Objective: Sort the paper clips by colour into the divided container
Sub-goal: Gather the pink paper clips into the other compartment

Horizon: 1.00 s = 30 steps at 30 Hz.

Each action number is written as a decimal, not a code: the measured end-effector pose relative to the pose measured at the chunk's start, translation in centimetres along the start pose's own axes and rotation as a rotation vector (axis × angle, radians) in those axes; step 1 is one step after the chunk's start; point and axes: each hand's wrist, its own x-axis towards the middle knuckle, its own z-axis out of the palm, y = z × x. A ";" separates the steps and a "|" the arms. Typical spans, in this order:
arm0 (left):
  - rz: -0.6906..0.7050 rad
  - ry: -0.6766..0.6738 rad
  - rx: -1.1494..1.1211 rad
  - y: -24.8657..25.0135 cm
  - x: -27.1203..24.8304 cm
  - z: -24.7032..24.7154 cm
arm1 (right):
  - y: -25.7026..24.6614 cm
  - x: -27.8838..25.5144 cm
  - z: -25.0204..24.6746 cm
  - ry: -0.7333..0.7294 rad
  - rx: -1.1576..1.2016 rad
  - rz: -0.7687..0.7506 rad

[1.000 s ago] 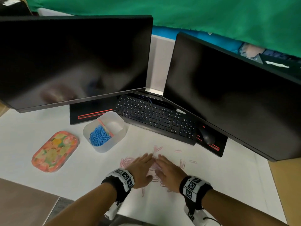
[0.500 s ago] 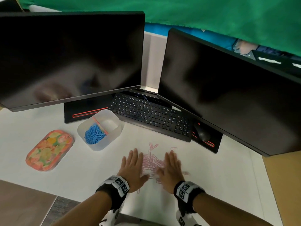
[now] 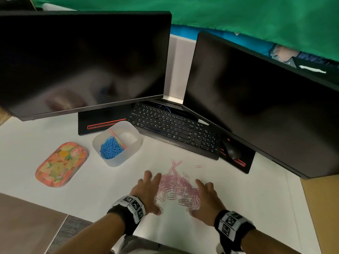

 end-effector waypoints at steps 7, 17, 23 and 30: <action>0.012 0.040 -0.137 2.2 2.2 -1.0 | -4.7 2.8 -0.9 -0.015 0.127 -0.087; -0.002 0.181 -0.251 2.9 3.7 -0.6 | -6.4 4.6 -1.0 0.076 0.260 -0.139; -0.001 0.215 -0.336 2.9 3.8 -1.2 | -6.5 5.1 -1.5 0.060 0.384 -0.080; 0.016 0.286 -0.403 2.9 3.4 -2.5 | -7.5 5.5 -3.3 0.017 0.438 -0.089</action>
